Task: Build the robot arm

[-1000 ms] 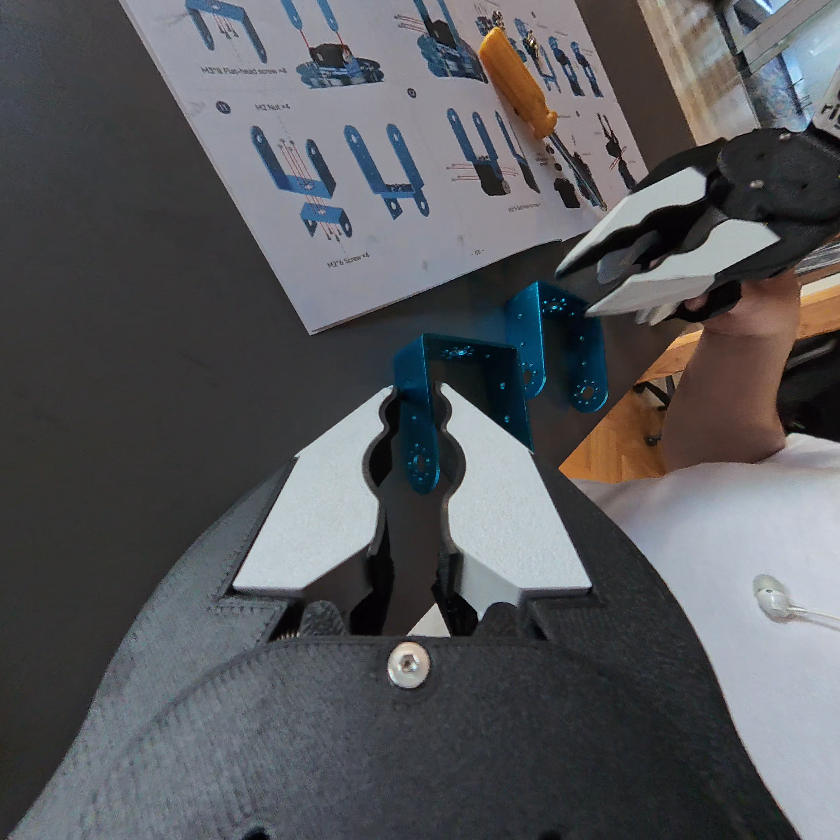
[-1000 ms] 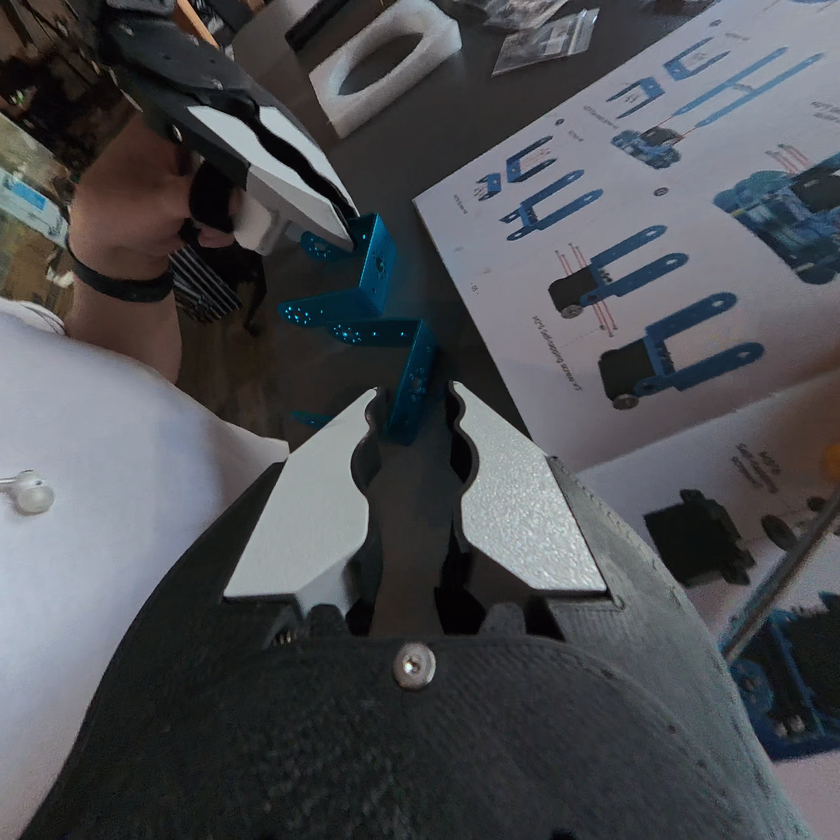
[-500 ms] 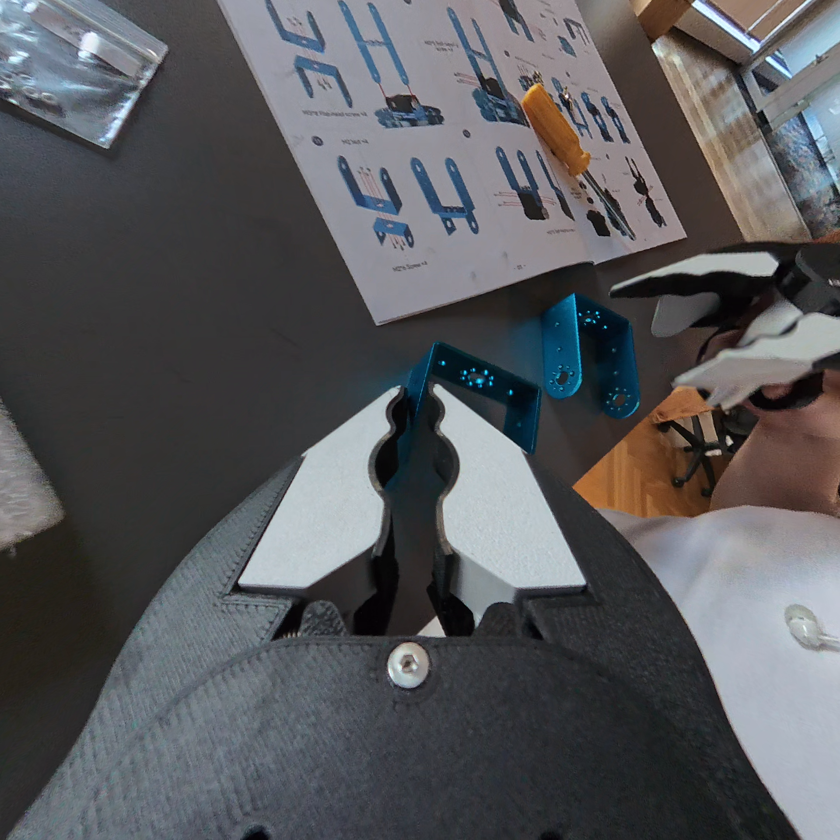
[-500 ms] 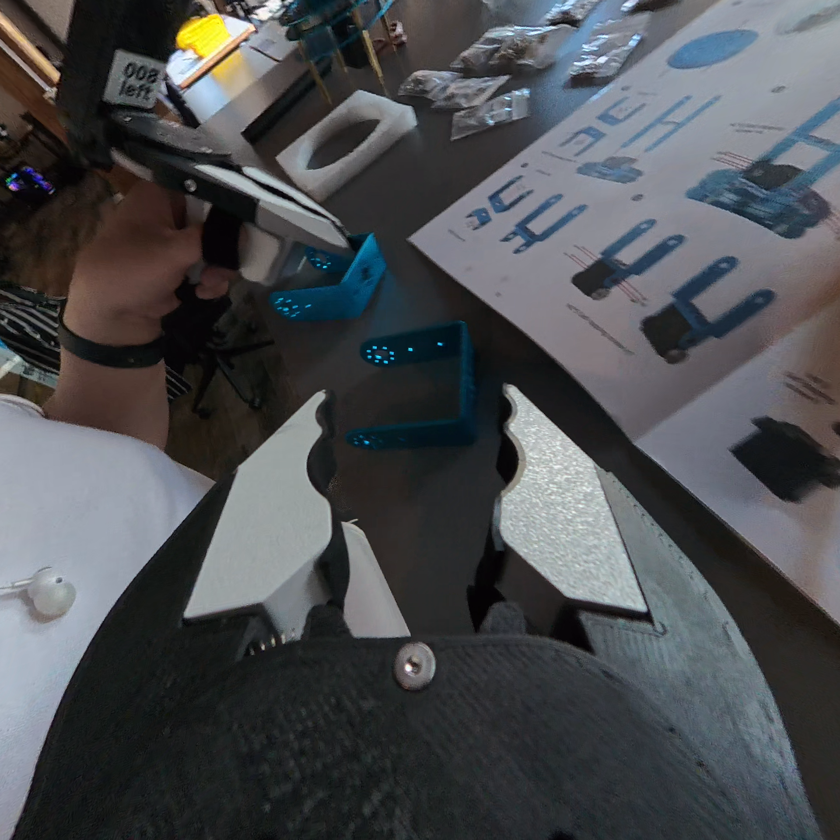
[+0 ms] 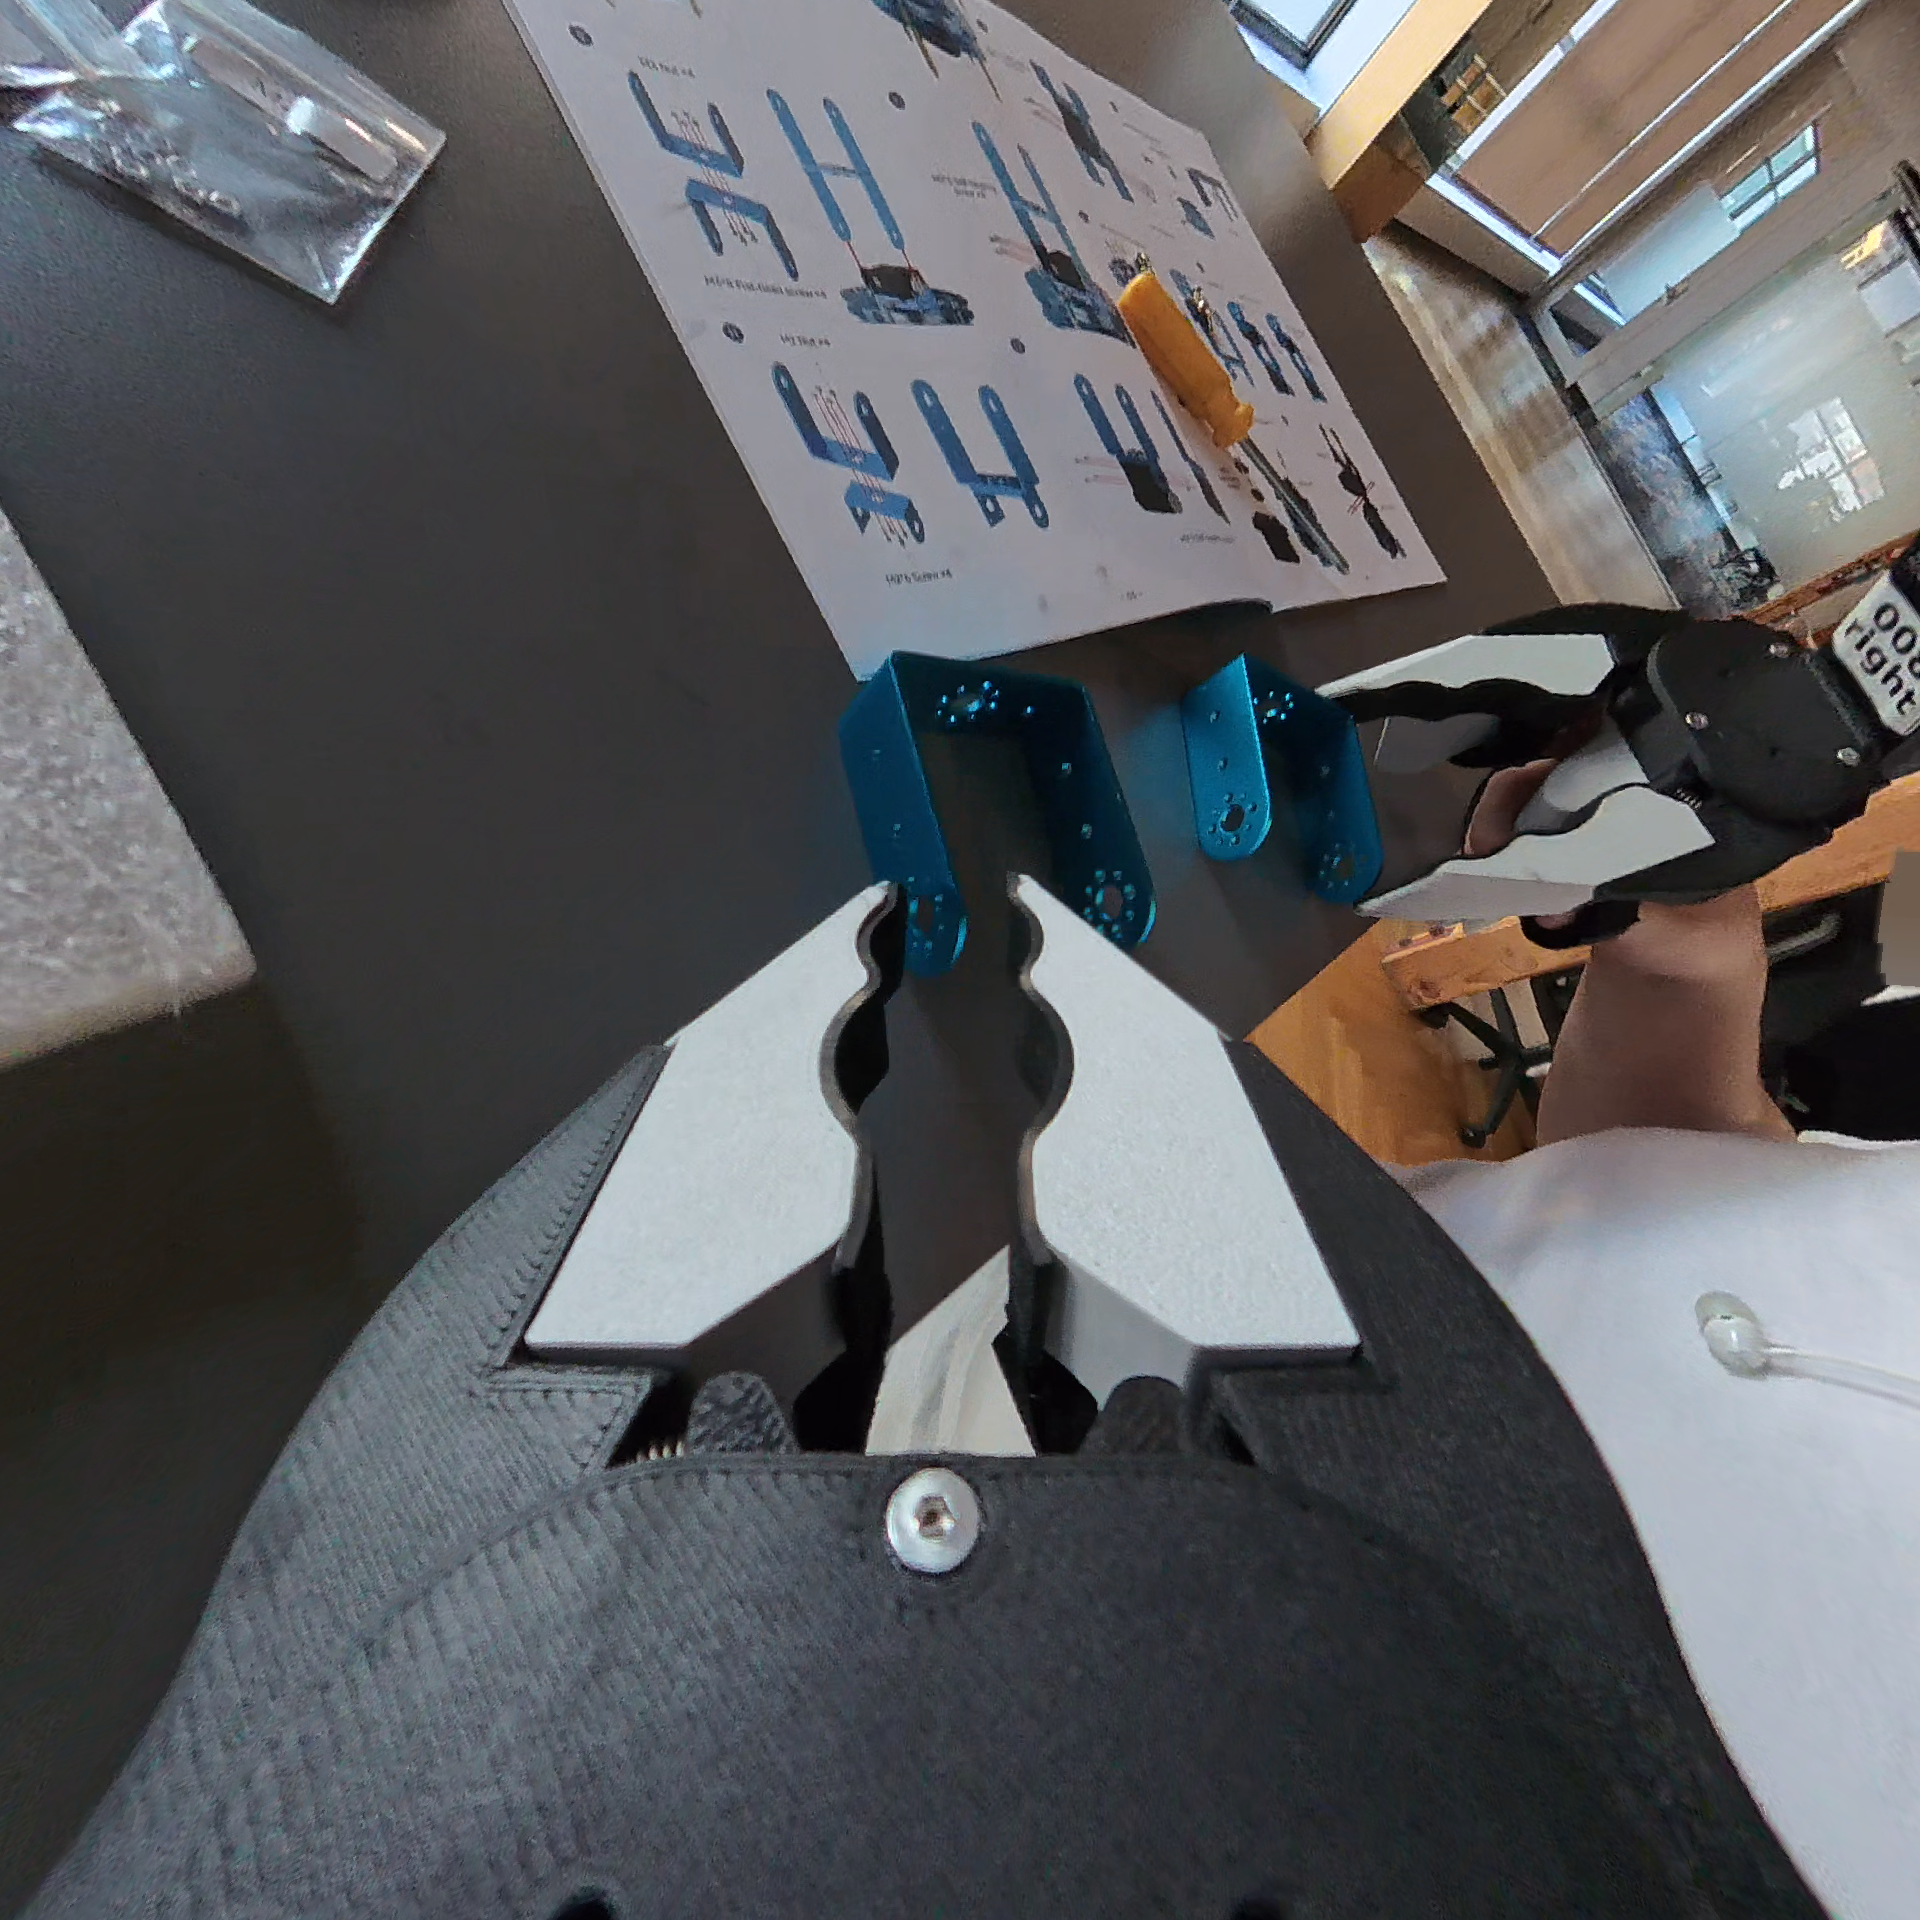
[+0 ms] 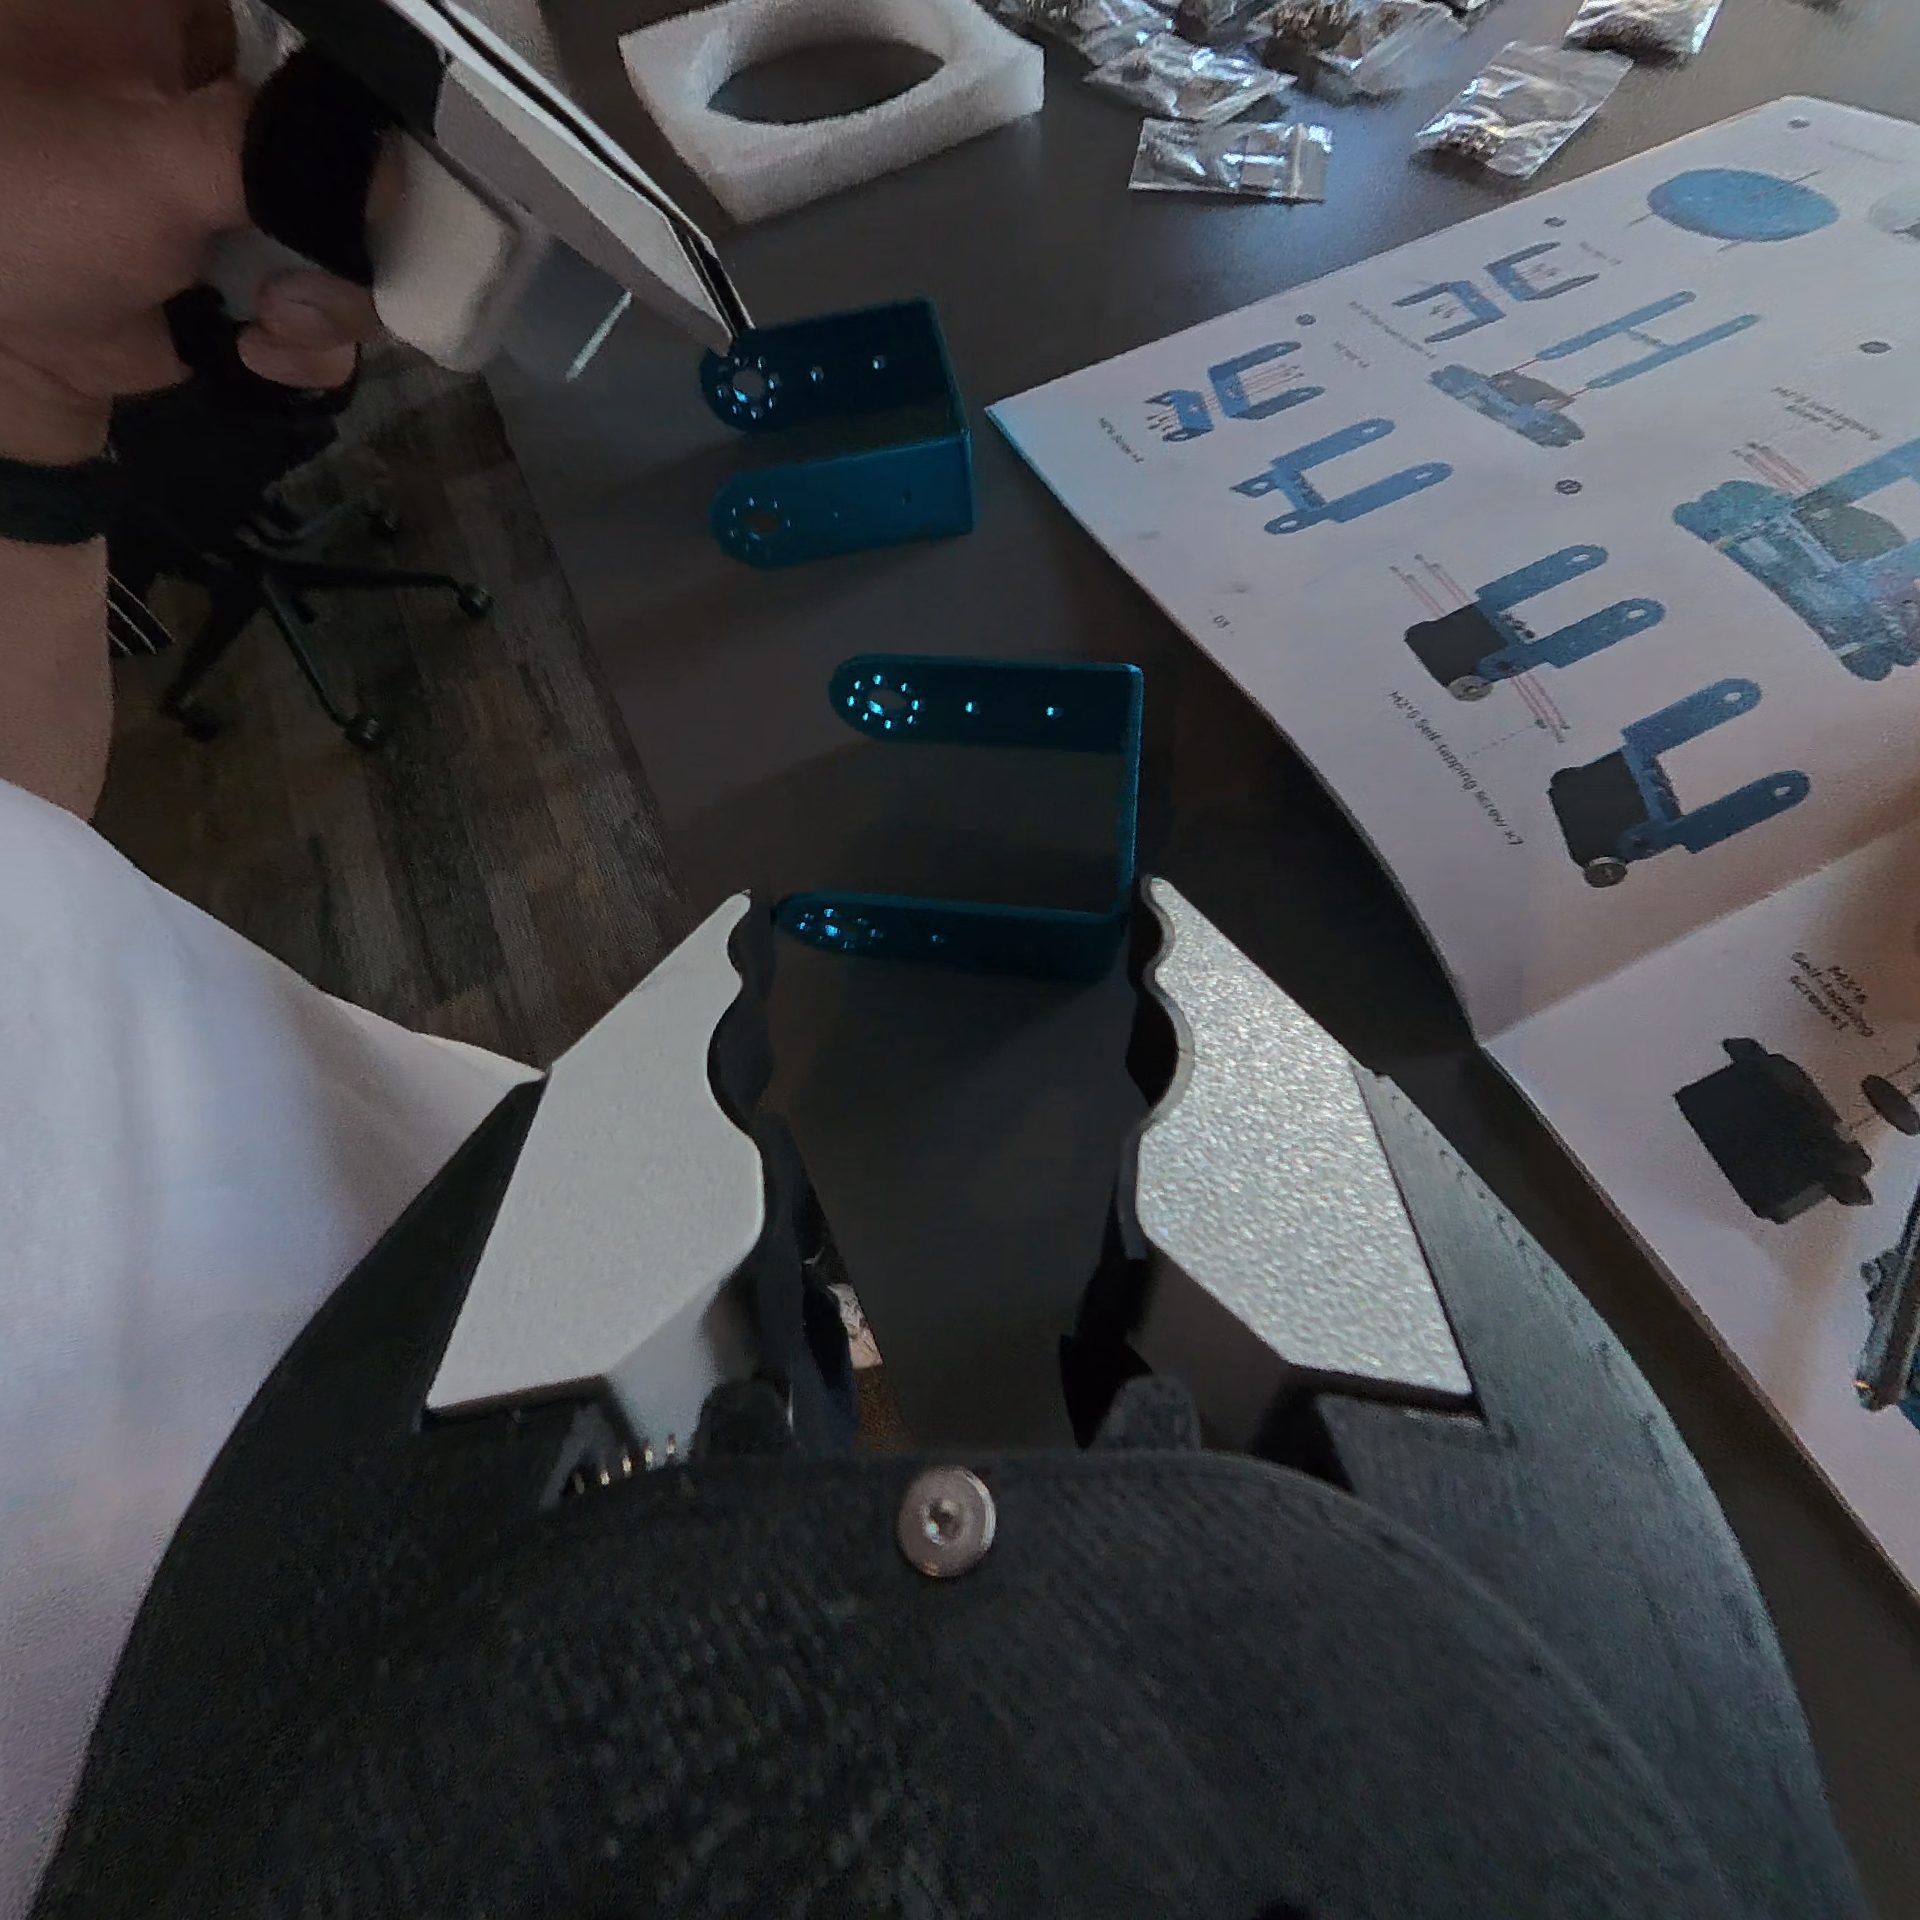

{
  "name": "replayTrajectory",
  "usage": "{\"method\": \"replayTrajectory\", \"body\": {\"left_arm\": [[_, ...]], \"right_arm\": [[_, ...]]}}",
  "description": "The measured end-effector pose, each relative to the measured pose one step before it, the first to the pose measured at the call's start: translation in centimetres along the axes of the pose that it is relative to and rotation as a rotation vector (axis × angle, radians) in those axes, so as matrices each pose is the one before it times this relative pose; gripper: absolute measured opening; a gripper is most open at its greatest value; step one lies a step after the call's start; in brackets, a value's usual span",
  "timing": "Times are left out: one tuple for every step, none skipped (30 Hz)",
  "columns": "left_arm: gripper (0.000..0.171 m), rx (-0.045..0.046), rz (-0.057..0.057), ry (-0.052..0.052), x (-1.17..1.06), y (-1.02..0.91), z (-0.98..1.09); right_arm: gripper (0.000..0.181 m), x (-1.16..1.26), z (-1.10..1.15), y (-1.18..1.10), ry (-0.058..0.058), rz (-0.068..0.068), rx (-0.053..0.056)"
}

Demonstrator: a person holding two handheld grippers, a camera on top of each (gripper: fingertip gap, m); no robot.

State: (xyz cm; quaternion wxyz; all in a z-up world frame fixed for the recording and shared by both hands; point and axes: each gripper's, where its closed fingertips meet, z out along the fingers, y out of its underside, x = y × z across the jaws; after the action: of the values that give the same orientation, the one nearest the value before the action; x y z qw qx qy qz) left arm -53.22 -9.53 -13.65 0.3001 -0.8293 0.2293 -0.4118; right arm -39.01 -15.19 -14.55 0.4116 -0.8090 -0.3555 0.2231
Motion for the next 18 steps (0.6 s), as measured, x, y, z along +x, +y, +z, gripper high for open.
{"method": "replayTrajectory", "body": {"left_arm": [[0.017, -0.00462, 0.0108, -0.001, -0.119, 0.244, -0.094], [0.014, -0.00975, 0.0218, -0.0039, -0.108, 0.252, -0.044], [0.008, -0.00838, 0.0233, -0.01, -0.097, 0.157, -0.046], [0.007, -0.01113, 0.0209, -0.0102, -0.001, 0.146, -0.023], [0.007, -0.01294, 0.0198, -0.0058, 0.122, 0.13, 0.003], [0.009, -0.0079, 0.0144, -0.0046, 0.113, 0.047, 0.043], [0.011, -0.00476, 0.0088, -0.0013, 0.101, 0.019, 0.05], [0.012, -0.00767, 0.0047, 0.0016, 0.084, 0.065, 0.042], [0.012, -0.00998, 0.0017, -0.0003, 0.012, 0.122, 0.03], [0.012, -0.00691, 0.0024, -0.0025, -0.029, 0.09, -0.004], [0.012, -0.00112, 0.0045, -0.0063, -0.08, 0.011, -0.026], [0.012, -0.00009, 0.0044, -0.0109, -0.141, 0.015, -0.04], [0.012, -0.00041, 0.0038, -0.0121, -0.149, 0.016, -0.036], [0.012, 0.00189, 0.0061, -0.0089, -0.061, -0.041, -0.034], [0.012, 0.00528, 0.0101, -0.005, 0.046, -0.1, -0.011], [0.012, 0.00804, 0.0155, -0.0014, 0.149, -0.167, 0.033], [0.012, 0.00751, 0.0221, -0.0018, 0.184, -0.169, 0.092], [0.012, 0.00601, 0.0296, -0.0112, 0.082, -0.162, 0.173]], "right_arm": [[0.068, -0.041, 0.137, 0.063, 0.0035, -0.0108, -0.0078], [0.067, -0.029, 0.082, -0.078, 0.0016, -0.0056, 0.0003], [0.067, -0.023, 0.105, -0.053, -0.0029, 0.0014, -0.0037], [0.068, -0.04, 0.121, -0.067, -0.006, 0.003, -0.0025], [0.067, -0.012, 0.124, -0.089, -0.0053, -0.0004, -0.003], [0.067, 0.002, 0.13, -0.083, -0.0036, -0.0027, -0.004], [0.067, -0.05, 0.149, -0.086, -0.0055, -0.004, -0.0035], [0.067, -0.082, 0.128, -0.078, -0.0062, -0.004, -0.0027], [0.067, -0.06, 0.125, -0.09, -0.0041, -0.0011, -0.0013], [0.067, -0.075, 0.104, -0.068, -0.0039, -0.0011, -0.0005], [0.067, -0.07, 0.068, -0.041, -0.0022, -0.0022, -0.0004], [0.067, -0.027, 0.021, -0.016, 0.0, -0.0019, 0.0005], [0.067, -0.017, -0.016, 0.012, -0.0002, -0.0006, 0.0015], [0.067, 0.009, -0.042, 0.022, -0.0012, 0.0012, 0.002], [0.067, 0.04, -0.084, 0.039, 0.0008, 0.0018, 0.002], [0.067, 0.068, -0.116, 0.044, 0.0017, 0.0, 0.0025], [0.067, 0.082, -0.142, 0.052, 0.002, 0.0009, 0.0034], [0.067, 0.08, -0.144, 0.043, 0.001, 0.0023, 0.0043]]}}
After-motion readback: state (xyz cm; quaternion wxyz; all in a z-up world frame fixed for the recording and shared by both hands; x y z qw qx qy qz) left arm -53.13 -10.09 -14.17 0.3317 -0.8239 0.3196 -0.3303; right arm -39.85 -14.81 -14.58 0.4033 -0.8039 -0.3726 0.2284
